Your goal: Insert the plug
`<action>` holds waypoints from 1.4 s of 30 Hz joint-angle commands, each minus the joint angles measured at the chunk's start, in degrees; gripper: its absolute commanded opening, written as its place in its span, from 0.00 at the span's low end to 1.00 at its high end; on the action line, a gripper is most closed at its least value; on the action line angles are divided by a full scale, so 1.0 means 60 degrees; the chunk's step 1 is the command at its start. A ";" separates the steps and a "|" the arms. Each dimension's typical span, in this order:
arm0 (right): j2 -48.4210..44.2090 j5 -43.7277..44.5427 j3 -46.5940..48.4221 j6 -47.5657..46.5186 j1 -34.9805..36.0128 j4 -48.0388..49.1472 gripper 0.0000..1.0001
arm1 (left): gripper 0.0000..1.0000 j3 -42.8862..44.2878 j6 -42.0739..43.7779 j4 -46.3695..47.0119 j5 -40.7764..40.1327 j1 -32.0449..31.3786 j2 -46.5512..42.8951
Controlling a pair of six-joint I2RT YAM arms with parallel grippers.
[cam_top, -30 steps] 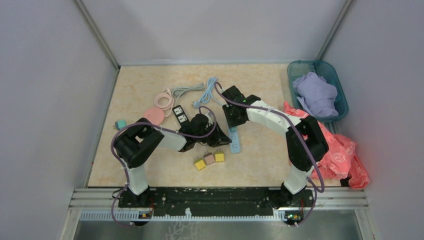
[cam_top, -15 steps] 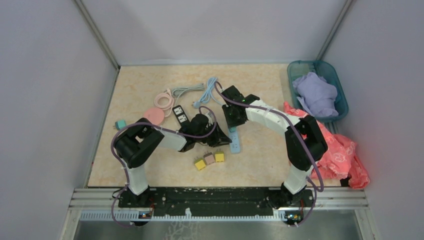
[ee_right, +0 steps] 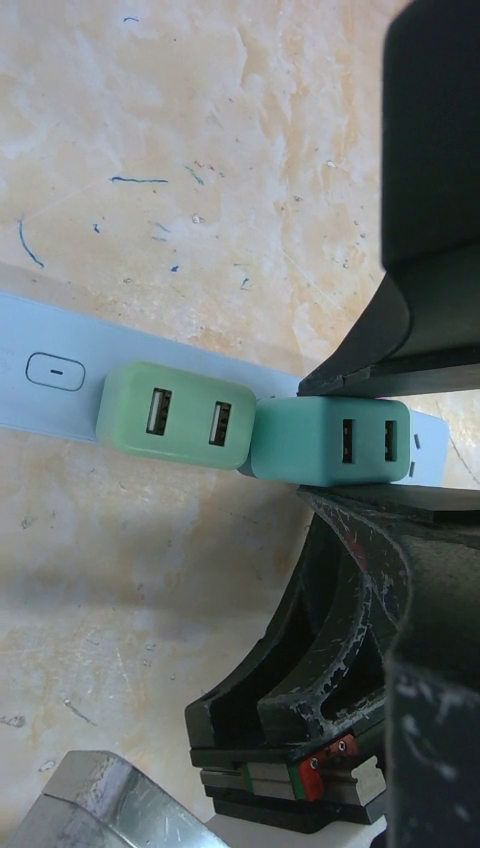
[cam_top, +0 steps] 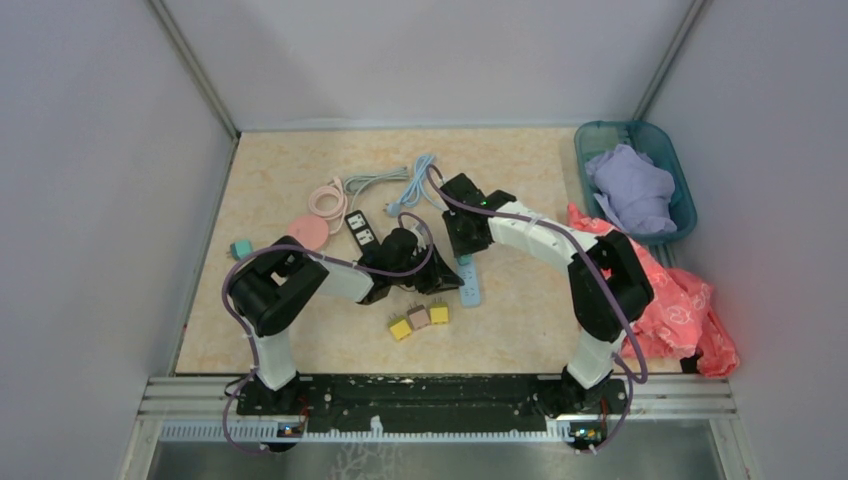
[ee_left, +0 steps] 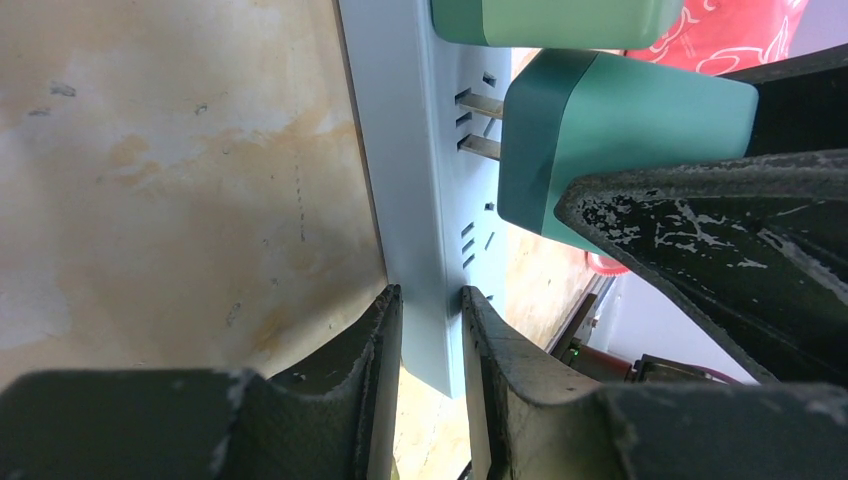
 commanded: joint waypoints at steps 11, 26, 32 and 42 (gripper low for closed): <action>0.0761 0.0799 -0.0501 0.0434 0.0118 -0.0024 0.00 | 0.33 -0.0103 0.0000 -0.0186 -0.0113 -0.0126 0.0278; -0.0082 0.1525 -0.1859 0.1122 0.0134 0.1180 0.00 | 0.33 -0.0170 -0.0107 -0.0093 -0.0141 -0.0219 0.0286; 0.0660 0.1379 -0.1935 0.0870 0.0234 0.1075 0.00 | 0.33 -0.0164 -0.0133 -0.0084 -0.0134 -0.0236 0.0323; 0.1169 0.1599 -0.2688 0.0795 0.0786 0.1253 0.00 | 0.33 -0.0176 -0.0158 -0.0084 -0.0115 -0.0236 0.0379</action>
